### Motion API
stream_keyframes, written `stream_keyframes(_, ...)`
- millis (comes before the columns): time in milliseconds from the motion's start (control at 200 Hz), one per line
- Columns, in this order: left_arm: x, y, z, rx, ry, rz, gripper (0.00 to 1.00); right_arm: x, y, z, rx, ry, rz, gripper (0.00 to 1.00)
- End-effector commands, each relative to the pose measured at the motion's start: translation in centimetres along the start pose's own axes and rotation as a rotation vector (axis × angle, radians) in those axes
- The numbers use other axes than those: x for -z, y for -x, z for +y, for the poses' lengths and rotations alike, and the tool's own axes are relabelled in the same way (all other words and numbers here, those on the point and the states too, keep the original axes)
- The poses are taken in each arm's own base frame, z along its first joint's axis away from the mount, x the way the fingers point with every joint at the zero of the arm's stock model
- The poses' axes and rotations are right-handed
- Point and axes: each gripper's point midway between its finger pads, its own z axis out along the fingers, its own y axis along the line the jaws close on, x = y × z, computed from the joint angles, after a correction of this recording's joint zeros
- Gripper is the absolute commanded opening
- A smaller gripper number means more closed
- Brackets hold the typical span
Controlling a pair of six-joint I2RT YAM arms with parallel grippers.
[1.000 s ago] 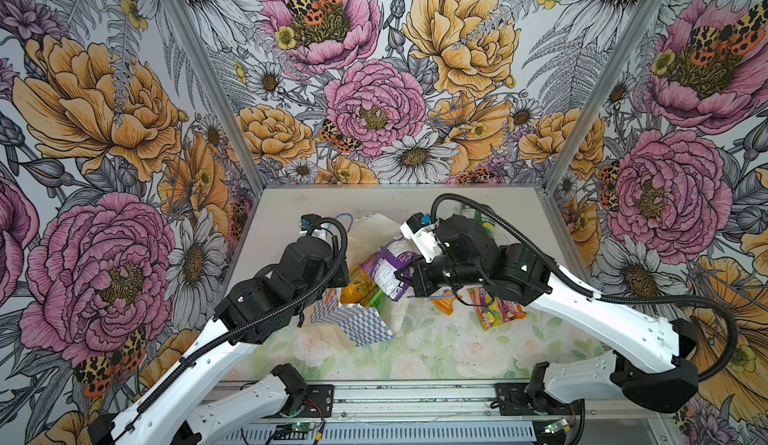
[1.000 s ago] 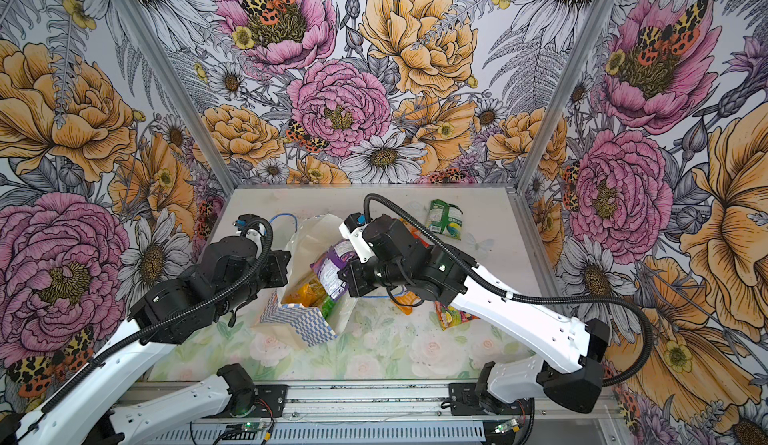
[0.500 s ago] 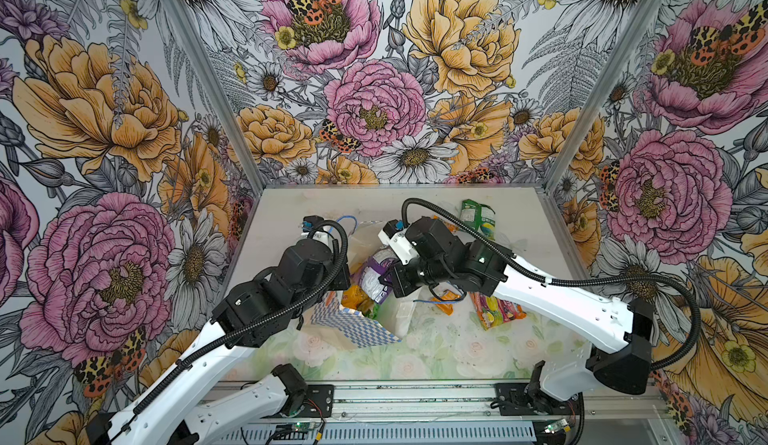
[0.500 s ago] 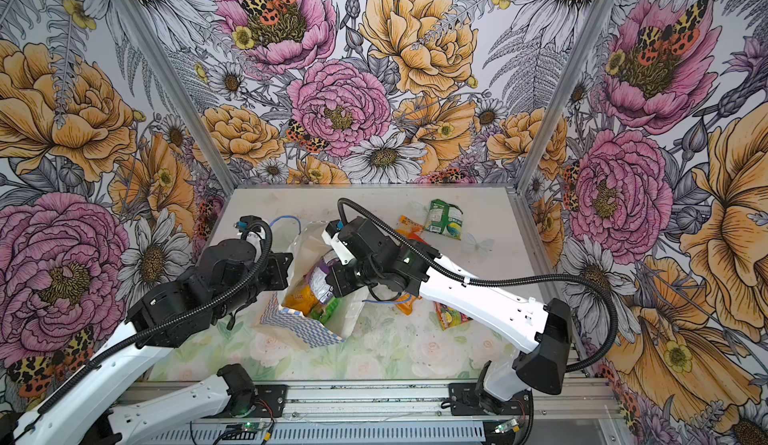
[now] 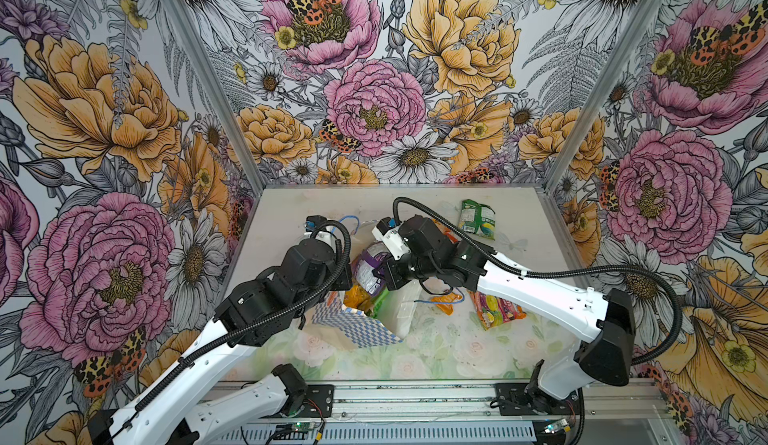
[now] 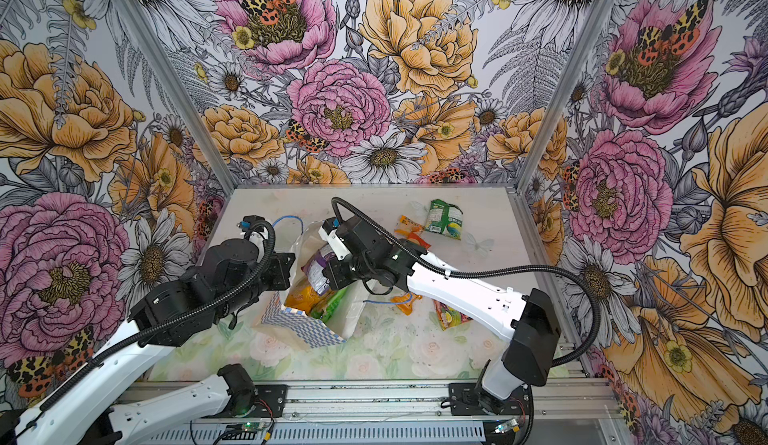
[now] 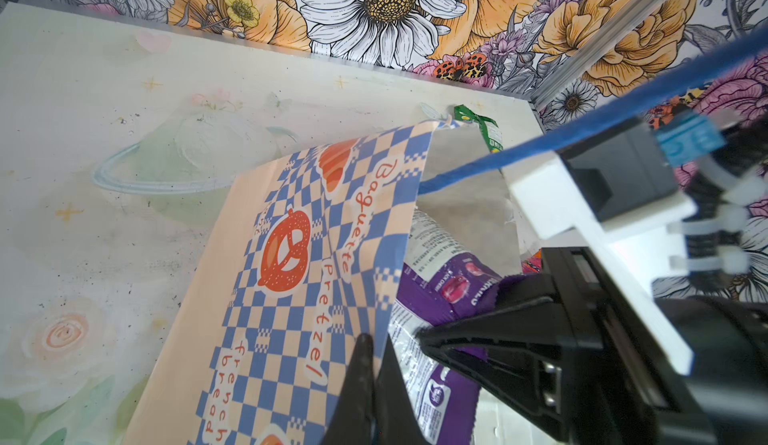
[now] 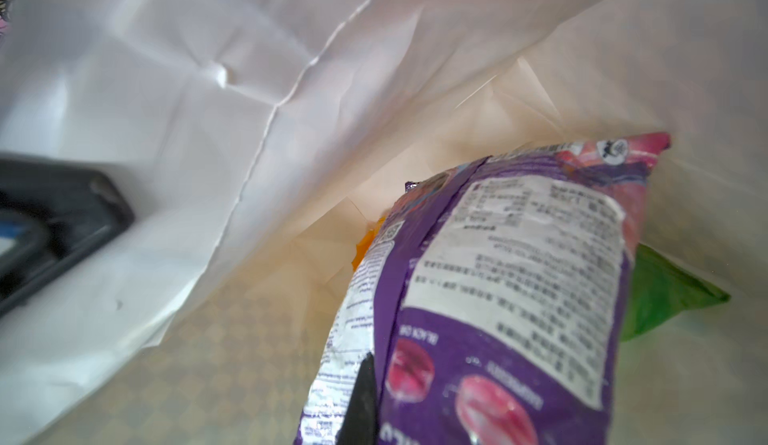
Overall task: Place the snacks into the paper bag
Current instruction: 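Lower the purple candy bag into the paper bag and open the right gripper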
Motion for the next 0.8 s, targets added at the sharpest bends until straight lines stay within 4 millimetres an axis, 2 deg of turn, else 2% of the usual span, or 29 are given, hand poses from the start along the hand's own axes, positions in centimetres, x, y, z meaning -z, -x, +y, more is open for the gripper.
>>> stream_keyframes(0,0.5,1.2,-1.1,0.003,-0.049,-0.043,0.00,-0.6,2.1,0.4,0.046,0.027,-0.077,0.00)
stream_keyframes(135,0.7,1.2,-0.8,0.006,-0.038,-0.052,0.00,-1.7,1.8,-1.0,0.026,-0.018,-0.073,0.00)
stream_keyframes(270,0.5,1.2,-0.2,0.010,-0.012,-0.061,0.00,-2.6,1.0,-1.3,0.028,-0.023,-0.072,0.00)
stream_keyframes(540,0.1,1.3,-0.7,-0.002,-0.015,-0.049,0.00,-4.4,-0.5,-2.5,0.032,-0.057,-0.041,0.00)
stream_keyframes(796,0.3,1.2,-0.8,0.001,-0.027,-0.047,0.00,-5.5,-0.5,-5.0,-0.028,-0.100,-0.020,0.00)
